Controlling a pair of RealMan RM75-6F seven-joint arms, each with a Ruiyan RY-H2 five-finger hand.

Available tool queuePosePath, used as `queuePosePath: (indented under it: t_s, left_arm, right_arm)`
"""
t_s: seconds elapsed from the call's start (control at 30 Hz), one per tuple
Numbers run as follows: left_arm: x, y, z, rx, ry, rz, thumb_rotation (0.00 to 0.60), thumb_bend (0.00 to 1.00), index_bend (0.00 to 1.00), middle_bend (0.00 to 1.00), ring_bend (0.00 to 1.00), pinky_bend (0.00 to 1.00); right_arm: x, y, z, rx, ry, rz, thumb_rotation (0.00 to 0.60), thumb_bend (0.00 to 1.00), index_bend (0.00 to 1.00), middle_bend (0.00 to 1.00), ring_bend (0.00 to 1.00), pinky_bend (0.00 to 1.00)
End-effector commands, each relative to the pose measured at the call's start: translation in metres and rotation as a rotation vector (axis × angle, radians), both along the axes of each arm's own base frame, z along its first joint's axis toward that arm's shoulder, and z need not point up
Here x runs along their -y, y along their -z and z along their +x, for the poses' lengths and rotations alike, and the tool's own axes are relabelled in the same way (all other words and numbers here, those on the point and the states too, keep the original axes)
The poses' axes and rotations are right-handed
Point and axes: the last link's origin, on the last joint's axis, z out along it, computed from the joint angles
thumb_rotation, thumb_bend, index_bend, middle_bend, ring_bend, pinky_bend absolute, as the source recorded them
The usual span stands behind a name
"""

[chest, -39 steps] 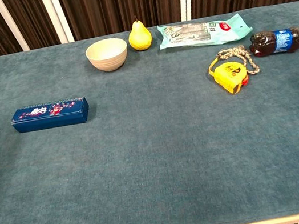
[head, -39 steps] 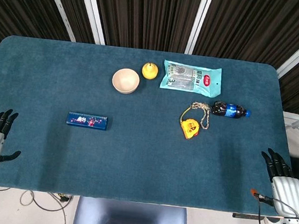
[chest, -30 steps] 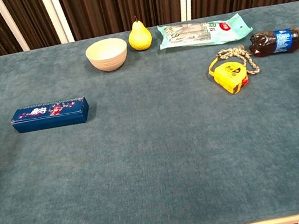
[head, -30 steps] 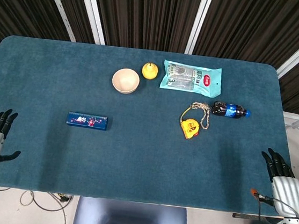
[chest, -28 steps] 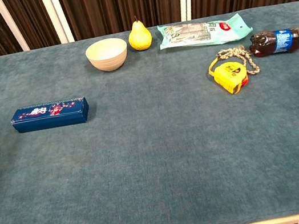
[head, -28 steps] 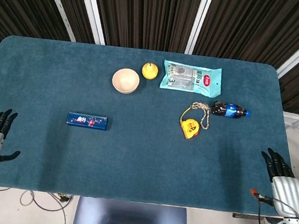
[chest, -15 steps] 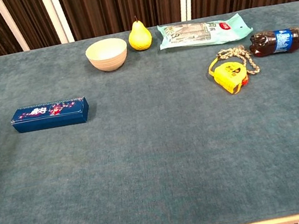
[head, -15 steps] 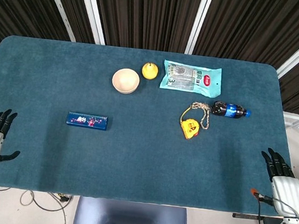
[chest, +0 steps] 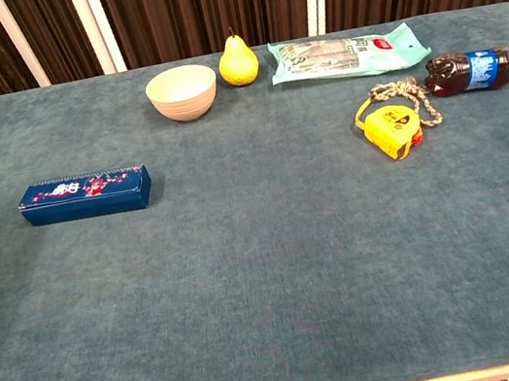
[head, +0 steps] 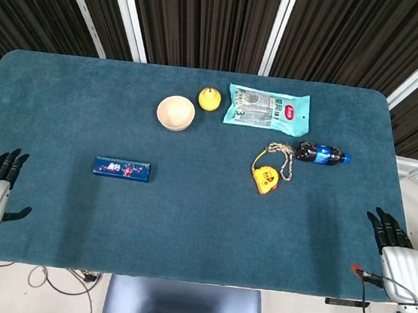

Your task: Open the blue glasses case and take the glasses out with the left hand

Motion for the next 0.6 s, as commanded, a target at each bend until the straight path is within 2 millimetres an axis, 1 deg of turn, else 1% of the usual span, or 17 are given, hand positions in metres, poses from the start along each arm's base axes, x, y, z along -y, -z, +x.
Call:
queuePosePath:
  t_s: [0.03, 0.17, 0.3, 0.47, 0.6]
  left_arm:
    - [-0.031, 0.006, 0.016, -0.034, 0.045, -0.017, 0.600, 0.10, 0.00, 0.00, 0.00, 0.00]
    - [-0.062, 0.021, 0.029, -0.022, 0.047, -0.072, 0.600, 0.14, 0.00, 0.01, 0.00, 0.00]
    - [-0.091, 0.041, 0.038, -0.048, 0.041, -0.144, 0.600, 0.18, 0.00, 0.08, 0.00, 0.02]
    - [-0.115, 0.066, 0.041, -0.077, 0.012, -0.205, 0.600, 0.23, 0.00, 0.13, 0.00, 0.02]
    - [-0.125, 0.081, 0.042, -0.089, -0.003, -0.229, 0.600, 0.25, 0.00, 0.14, 0.00, 0.03]
  right_arm:
    - [0.001, 0.001, 0.000, 0.000, 0.002, 0.005, 0.600, 0.14, 0.00, 0.00, 0.00, 0.20]
    - [0.001, 0.001, 0.000, 0.002, 0.005, 0.005, 0.600, 0.14, 0.00, 0.00, 0.00, 0.20]
    - [0.002, 0.001, -0.001, 0.006, 0.015, 0.005, 0.600, 0.14, 0.00, 0.00, 0.00, 0.20]
    - [0.003, 0.000, -0.002, 0.012, 0.023, 0.005, 0.600, 0.14, 0.00, 0.00, 0.00, 0.20]
    - [0.004, 0.000, -0.003, 0.016, 0.029, 0.008, 0.600, 0.14, 0.00, 0.00, 0.00, 0.20]
